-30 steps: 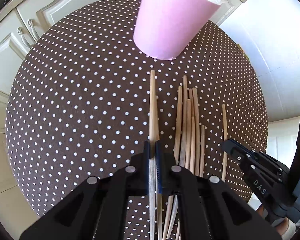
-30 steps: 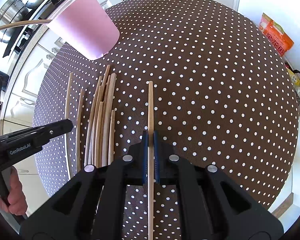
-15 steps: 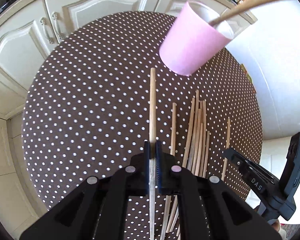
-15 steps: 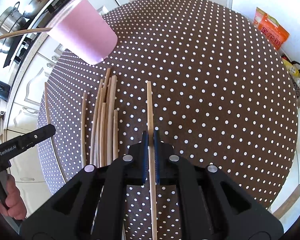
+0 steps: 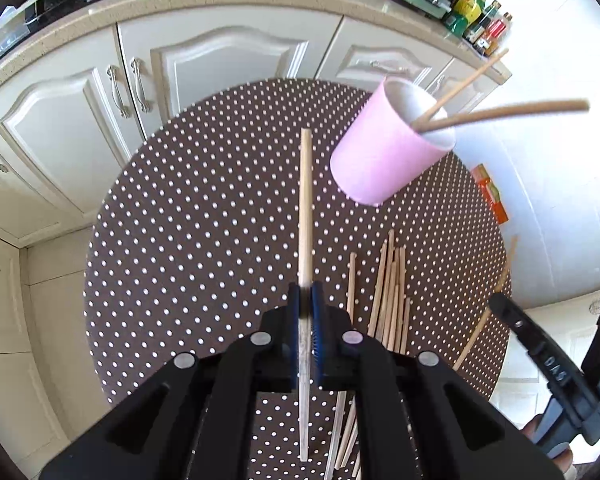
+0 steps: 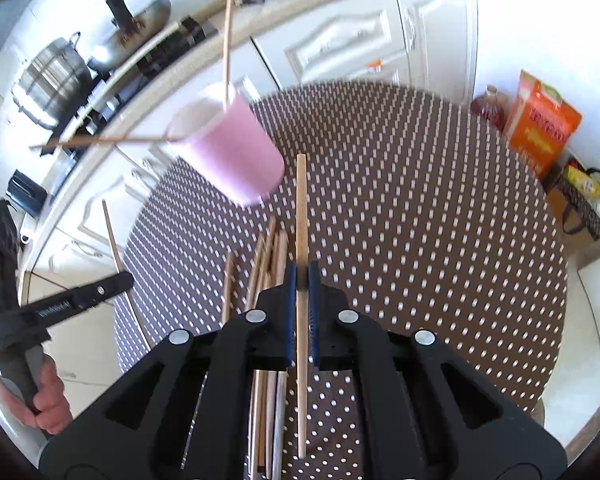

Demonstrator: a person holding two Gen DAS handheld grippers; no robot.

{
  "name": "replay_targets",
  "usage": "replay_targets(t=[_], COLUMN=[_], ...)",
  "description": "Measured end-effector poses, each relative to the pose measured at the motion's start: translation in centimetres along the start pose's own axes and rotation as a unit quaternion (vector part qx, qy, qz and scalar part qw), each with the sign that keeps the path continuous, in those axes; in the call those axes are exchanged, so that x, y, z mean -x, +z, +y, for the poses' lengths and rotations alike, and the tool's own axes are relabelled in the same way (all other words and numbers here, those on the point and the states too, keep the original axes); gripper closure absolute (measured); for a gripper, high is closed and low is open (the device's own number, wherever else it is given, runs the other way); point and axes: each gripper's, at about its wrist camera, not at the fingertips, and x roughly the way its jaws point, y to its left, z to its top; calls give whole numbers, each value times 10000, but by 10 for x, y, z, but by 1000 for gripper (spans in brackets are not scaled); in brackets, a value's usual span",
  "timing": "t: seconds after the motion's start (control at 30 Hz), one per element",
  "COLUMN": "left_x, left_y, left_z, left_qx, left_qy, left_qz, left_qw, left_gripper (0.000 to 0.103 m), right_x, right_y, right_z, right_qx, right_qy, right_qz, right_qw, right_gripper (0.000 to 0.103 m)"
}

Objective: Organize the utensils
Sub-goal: 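Lift both held chopsticks and carry them over the pink cup, then lower the chopsticks into the pink cup and open both tools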

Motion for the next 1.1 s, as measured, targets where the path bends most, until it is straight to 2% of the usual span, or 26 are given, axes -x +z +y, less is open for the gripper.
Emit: replay_targets(t=[0.27,0.57,0.77,0.93,1.1], left_x=[18,45,87,120,134], left_y=[7,42,73,98,121], left_z=[-13,-30,-40,-56,-70], left_qx=[-56,-172,-293,-540,-704], left_qy=[9,24,9,68,83], left_qz=[-346,-878,-1497,-2018,-2323], left_qw=[9994,9960,9883,9779,9701], left_gripper=[97,97,97,97,97], right_x=[40,74,99,119,136], right_y=[25,53,75,93,111], right_z=[8,22,32,40,53], right_qx=[173,348,441,522,664], right_qy=[-41,-17,66,179,252], right_qz=[-670,-1246,-1626,-1854,-2075], right_qw=[9976,9916,9857,9811,9757], right_gripper=[97,97,97,97,97])
